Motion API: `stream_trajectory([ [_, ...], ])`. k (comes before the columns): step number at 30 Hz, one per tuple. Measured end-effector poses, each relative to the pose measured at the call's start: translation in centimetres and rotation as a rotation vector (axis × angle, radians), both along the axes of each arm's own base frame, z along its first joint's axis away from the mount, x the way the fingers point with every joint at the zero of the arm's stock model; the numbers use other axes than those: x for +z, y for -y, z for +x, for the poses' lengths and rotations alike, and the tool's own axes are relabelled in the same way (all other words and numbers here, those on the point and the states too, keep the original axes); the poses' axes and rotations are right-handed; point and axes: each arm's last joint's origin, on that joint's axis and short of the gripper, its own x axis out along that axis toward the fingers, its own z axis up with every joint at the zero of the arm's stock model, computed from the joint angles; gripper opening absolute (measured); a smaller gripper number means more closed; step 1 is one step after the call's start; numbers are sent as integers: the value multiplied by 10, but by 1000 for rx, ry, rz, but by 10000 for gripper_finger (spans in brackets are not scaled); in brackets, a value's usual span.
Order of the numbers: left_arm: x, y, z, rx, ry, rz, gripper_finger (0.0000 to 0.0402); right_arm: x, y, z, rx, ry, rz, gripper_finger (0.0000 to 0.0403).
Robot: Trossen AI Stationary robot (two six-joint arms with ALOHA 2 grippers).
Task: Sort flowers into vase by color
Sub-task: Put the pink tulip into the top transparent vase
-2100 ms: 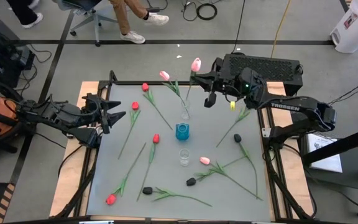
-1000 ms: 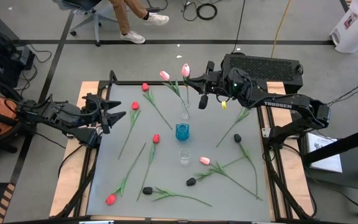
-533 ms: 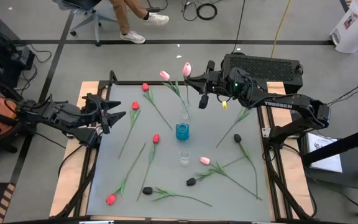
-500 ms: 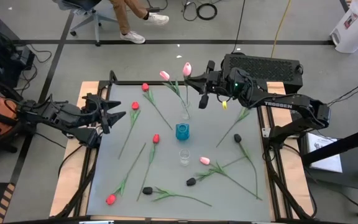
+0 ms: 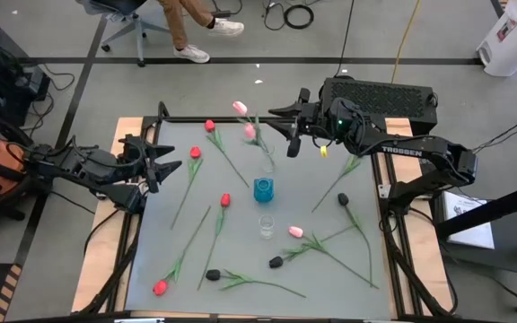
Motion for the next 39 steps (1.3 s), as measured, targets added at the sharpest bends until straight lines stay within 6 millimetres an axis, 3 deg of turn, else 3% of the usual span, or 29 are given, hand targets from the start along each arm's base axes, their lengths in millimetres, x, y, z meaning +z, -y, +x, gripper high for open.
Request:
stream_trajectory([
  [12,0,0,0,0,0,0,319,0,0,0,1,-2,2,169],
  [19,0,0,0,0,0,0,319,5,-5,-12,0,-62,18,169],
  [31,0,0,0,0,0,0,319,26,-27,-72,-19,-236,47,169],
  [39,0,0,0,0,0,0,319,27,-46,-114,-16,-378,134,169],
])
